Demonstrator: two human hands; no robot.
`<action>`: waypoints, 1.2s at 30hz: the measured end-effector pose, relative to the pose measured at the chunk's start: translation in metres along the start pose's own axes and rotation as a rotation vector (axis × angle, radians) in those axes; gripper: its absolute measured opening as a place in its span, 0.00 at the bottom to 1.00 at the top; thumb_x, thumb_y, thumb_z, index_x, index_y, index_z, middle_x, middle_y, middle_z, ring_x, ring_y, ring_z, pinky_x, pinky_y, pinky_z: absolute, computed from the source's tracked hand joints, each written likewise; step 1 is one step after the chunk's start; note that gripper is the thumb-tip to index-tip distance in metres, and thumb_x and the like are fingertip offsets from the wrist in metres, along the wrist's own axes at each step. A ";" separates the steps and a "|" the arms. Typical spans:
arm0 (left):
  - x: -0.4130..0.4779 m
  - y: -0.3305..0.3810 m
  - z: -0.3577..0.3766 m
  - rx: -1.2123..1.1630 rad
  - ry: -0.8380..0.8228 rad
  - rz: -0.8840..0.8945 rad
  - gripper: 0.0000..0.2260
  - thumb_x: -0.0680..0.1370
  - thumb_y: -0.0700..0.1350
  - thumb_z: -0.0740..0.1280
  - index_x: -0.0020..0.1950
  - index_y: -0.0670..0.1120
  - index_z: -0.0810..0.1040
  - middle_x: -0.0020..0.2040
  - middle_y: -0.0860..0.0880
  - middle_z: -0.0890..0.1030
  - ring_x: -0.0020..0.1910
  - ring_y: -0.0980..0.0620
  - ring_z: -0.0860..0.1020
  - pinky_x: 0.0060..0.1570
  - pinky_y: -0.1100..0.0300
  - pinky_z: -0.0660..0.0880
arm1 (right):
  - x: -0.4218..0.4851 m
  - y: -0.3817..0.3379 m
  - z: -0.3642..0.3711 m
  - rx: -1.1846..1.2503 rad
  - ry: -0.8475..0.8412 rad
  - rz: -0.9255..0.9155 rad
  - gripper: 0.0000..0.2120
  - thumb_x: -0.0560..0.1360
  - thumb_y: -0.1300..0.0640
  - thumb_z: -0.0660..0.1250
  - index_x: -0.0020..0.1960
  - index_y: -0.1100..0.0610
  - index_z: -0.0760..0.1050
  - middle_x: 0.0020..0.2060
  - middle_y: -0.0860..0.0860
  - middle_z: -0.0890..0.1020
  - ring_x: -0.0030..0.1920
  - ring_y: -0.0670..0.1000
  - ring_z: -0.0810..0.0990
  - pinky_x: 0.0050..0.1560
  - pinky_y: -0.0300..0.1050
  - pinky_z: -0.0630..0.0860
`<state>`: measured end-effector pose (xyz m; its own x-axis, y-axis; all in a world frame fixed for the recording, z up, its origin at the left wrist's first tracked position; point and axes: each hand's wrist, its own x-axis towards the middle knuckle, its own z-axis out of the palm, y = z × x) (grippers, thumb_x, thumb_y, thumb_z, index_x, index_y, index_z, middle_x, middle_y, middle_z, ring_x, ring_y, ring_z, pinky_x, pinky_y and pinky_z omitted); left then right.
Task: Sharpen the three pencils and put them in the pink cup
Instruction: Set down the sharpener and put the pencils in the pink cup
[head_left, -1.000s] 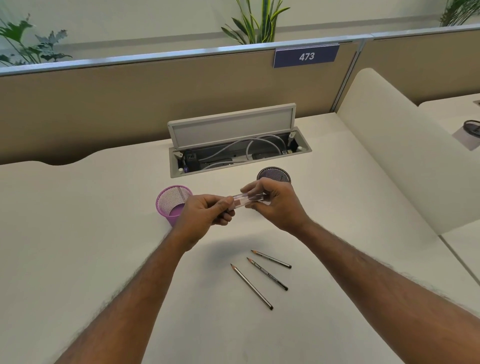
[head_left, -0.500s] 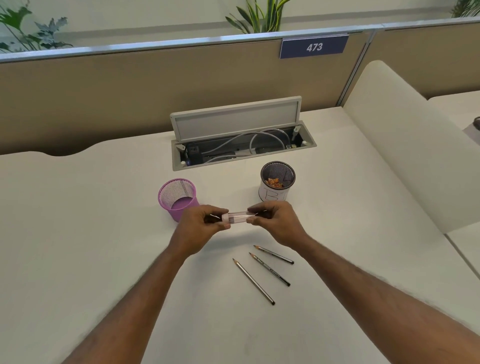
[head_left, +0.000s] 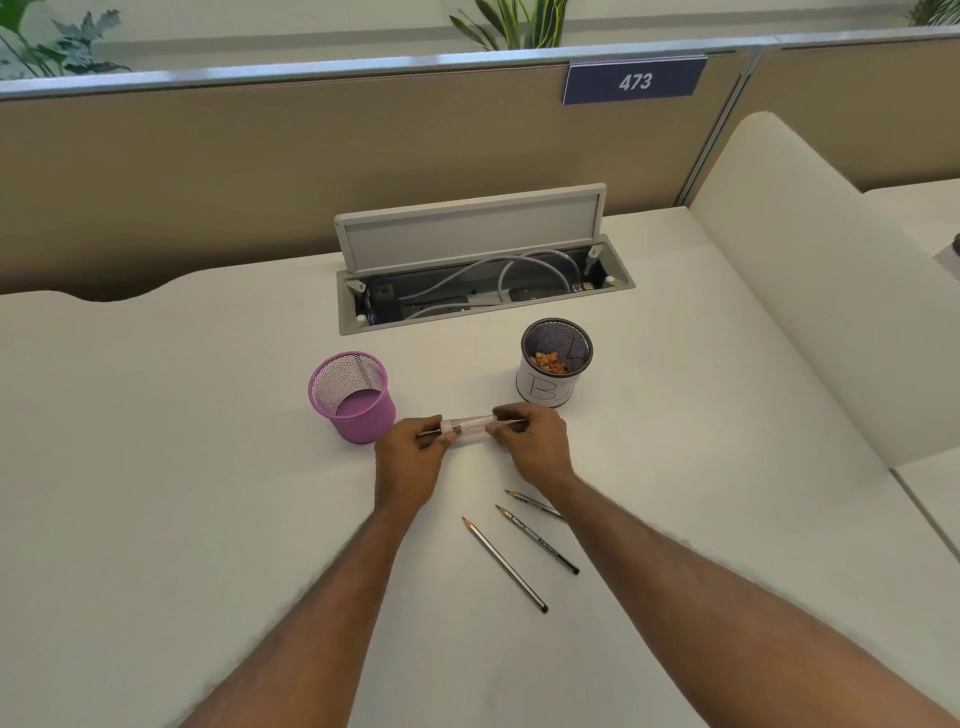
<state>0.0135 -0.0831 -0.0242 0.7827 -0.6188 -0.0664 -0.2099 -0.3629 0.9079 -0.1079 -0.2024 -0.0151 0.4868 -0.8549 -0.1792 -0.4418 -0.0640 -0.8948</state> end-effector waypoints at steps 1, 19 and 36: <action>0.002 0.001 0.003 0.001 0.016 0.004 0.13 0.72 0.40 0.76 0.55 0.40 0.83 0.48 0.50 0.83 0.45 0.57 0.83 0.47 0.71 0.75 | 0.002 0.001 0.002 0.001 0.007 0.012 0.11 0.69 0.62 0.75 0.52 0.58 0.83 0.41 0.49 0.85 0.40 0.47 0.82 0.52 0.47 0.80; 0.008 -0.002 0.016 0.035 0.088 0.006 0.14 0.74 0.40 0.74 0.58 0.41 0.83 0.52 0.46 0.85 0.46 0.55 0.81 0.47 0.69 0.74 | 0.010 0.012 0.014 0.063 0.088 0.062 0.11 0.69 0.60 0.76 0.51 0.59 0.83 0.40 0.52 0.84 0.42 0.50 0.83 0.52 0.50 0.81; 0.002 -0.007 0.010 0.030 0.073 0.005 0.14 0.73 0.40 0.74 0.58 0.40 0.82 0.52 0.46 0.84 0.44 0.62 0.79 0.42 0.80 0.70 | 0.009 0.014 0.010 0.057 0.054 0.047 0.11 0.69 0.59 0.76 0.51 0.58 0.83 0.39 0.52 0.84 0.40 0.48 0.82 0.52 0.48 0.81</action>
<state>0.0109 -0.0888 -0.0348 0.8223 -0.5683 -0.0308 -0.2303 -0.3817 0.8952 -0.1028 -0.2056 -0.0336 0.4245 -0.8830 -0.2004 -0.4186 0.0048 -0.9082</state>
